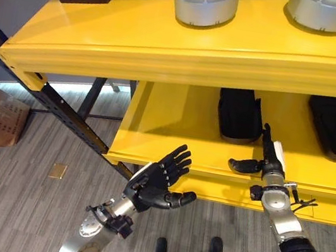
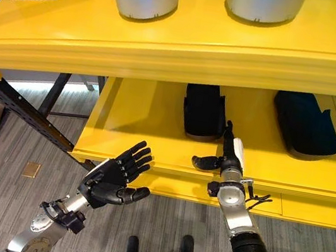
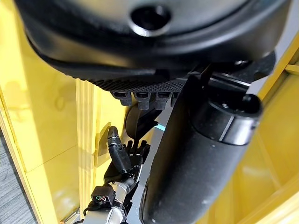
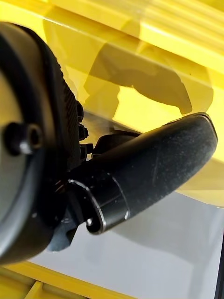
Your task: Move parts from the plastic box to the shelf.
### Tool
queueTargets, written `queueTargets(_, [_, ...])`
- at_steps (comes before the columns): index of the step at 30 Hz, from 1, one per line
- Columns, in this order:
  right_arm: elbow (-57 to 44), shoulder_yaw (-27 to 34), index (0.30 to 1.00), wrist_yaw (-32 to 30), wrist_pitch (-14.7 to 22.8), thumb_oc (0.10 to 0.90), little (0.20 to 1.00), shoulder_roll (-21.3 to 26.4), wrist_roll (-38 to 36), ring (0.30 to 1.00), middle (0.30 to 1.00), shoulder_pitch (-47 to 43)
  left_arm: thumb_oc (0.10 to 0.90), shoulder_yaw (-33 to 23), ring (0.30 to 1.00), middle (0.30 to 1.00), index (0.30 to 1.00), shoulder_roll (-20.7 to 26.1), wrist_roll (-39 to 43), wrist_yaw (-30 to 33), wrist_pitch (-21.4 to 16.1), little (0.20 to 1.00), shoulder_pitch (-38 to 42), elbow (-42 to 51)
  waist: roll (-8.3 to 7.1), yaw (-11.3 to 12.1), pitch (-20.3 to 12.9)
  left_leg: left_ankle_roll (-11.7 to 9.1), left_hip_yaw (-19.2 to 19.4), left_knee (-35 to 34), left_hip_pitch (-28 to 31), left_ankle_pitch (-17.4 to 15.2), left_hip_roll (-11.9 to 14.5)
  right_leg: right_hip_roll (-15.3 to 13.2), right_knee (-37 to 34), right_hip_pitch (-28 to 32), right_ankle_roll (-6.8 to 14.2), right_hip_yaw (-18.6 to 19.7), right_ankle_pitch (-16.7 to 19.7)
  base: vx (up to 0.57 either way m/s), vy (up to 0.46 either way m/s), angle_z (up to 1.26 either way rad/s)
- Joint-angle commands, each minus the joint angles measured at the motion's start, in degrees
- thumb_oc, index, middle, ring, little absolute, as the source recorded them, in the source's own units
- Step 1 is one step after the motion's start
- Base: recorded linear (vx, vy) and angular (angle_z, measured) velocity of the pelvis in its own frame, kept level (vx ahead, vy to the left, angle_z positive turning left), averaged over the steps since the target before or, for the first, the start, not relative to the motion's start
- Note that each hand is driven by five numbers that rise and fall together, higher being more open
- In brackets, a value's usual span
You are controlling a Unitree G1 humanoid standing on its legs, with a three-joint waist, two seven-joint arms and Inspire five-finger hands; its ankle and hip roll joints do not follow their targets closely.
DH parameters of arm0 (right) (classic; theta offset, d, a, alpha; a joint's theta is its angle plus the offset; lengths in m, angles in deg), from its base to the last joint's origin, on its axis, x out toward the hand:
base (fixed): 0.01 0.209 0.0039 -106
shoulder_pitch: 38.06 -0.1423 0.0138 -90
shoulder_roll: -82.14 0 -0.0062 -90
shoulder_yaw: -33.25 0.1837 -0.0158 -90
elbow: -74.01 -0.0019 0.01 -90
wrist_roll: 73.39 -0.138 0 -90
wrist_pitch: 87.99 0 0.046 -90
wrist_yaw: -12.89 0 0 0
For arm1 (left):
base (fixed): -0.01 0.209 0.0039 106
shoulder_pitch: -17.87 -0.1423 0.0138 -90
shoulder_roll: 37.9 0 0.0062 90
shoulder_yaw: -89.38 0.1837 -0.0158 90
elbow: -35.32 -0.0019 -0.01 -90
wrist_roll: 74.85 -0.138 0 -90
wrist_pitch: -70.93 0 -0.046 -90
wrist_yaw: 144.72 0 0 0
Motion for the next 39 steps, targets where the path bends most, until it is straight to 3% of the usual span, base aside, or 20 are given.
queueTargets(1, [-2.2,-0.7,1.0,-7.7,5.5,0.9,1.0,-0.1,4.9,1.0,1.0,-5.2,0.9,1.0,1.0,1.0,1.0,-0.8,-1.1,-1.5,-4.6,1.0,3.1,4.8,-3.16,1.3,-3.5,-0.2,1.3,2.5,0.1,-3.4,0.9,-2.9,4.7,0.7,0.4,-0.7,-6.7,0.0,0.0,0.0])
queueTargets(6, [-2.1,1.1,1.0,-14.6,6.7,0.9,1.0,-0.1,9.7,1.0,1.0,-5.6,0.9,1.9,1.0,1.0,1.0,-0.9,-0.7,-0.6,-5.6,1.0,3.3,4.7,-2.45,1.0,-3.5,-0.1,1.4,2.3,0.2,-3.4,0.7,-2.8,4.6,0.6,0.4,-0.5,-6.7,0.0,0.025,-0.01])
queueTargets(14, [-6.0,1.5,1.0,-18.5,11.0,0.9,1.0,-0.2,13.3,1.0,1.0,-4.0,0.9,2.9,1.0,1.0,1.0,-1.0,-0.3,-0.3,-7.7,1.0,2.5,4.5,-1.75,0.6,-3.9,0.1,1.6,2.1,0.5,-3.5,0.5,-3.0,4.3,0.8,0.5,-0.3,-6.7,0.0,0.03,-0.01])
queueTargets(22, [-22.2,0.6,1.0,-22.5,18.2,0.9,1.0,-2.1,22.5,1.0,1.0,8.4,0.9,0.8,1.0,1.0,1.0,-1.2,-2.3,-0.6,-10.6,1.0,-1.4,4.9,-3.51,-1.2,-5.7,0.4,2.6,2.0,1.1,-4.2,0.6,-2.5,3.4,1.5,1.0,1.0,-6.5,-0.01,-0.009,-0.06])
queueTargets(26, [-26.5,0.7,1.0,-22.5,19.4,0.9,1.0,-2.1,22.9,1.0,1.0,12.3,0.9,-0.4,1.0,1.0,1.0,-0.7,-2.9,-1.0,-11.0,1.0,-2.6,5.2,-4.34,-1.7,-6.3,0.5,2.9,1.8,1.3,-4.4,0.7,-2.4,3.0,1.7,1.3,1.5,-6.3,-0.03,-0.083,-0.02])
queueTargets(29, [-30.7,0.4,1.0,-20.9,19.2,0.9,1.0,-2.2,20.0,1.0,1.0,16.0,0.9,-1.9,1.0,1.0,1.0,-0.5,-3.0,-1.3,-10.9,1.0,-3.2,5.3,-4.82,-2.7,-6.7,0.5,3.4,1.5,1.7,-4.3,0.9,-2.1,2.8,1.8,1.5,2.2,-6.1,-0.02,-0.078,-0.06])
queueTargets(31, [-32.9,0.3,1.0,-14.7,19.7,0.9,1.0,-2.1,14.0,1.0,1.0,19.0,0.9,-3.5,1.0,1.0,1.0,-0.6,-1.8,-1.1,-10.2,1.0,-3.8,5.4,-5.24,-3.6,-6.9,0.4,4.0,1.2,2.1,-4.2,1.2,-1.6,2.3,2.0,1.5,3.0,-6.0,-0.03,-0.099,-0.13])
queueTargets(33, [-34.7,-0.6,1.0,-7.5,17.7,0.9,1.0,-2.0,7.3,1.0,1.0,20.9,0.9,-4.8,1.0,1.0,1.0,-0.8,-0.2,-1.5,-9.5,1.0,-4.2,5.7,-5.67,-4.1,-7.0,0.2,4.4,1.0,2.3,-4.1,1.6,-1.3,1.9,2.0,1.5,3.4,-5.7,-0.03,-0.095,-0.28])
queueTargets(39, [-37.3,-1.0,1.0,-1.2,16.7,0.9,1.0,-1.6,-5.1,1.0,1.0,25.0,0.9,-7.0,1.0,1.0,1.0,-1.6,1.1,-1.5,-8.8,1.0,-5.7,6.2,-7.09,-4.6,-7.6,-0.2,5.0,0.3,2.9,-3.5,2.6,-0.2,1.0,2.4,1.3,3.8,-5.4,-0.01,-0.108,-0.13])
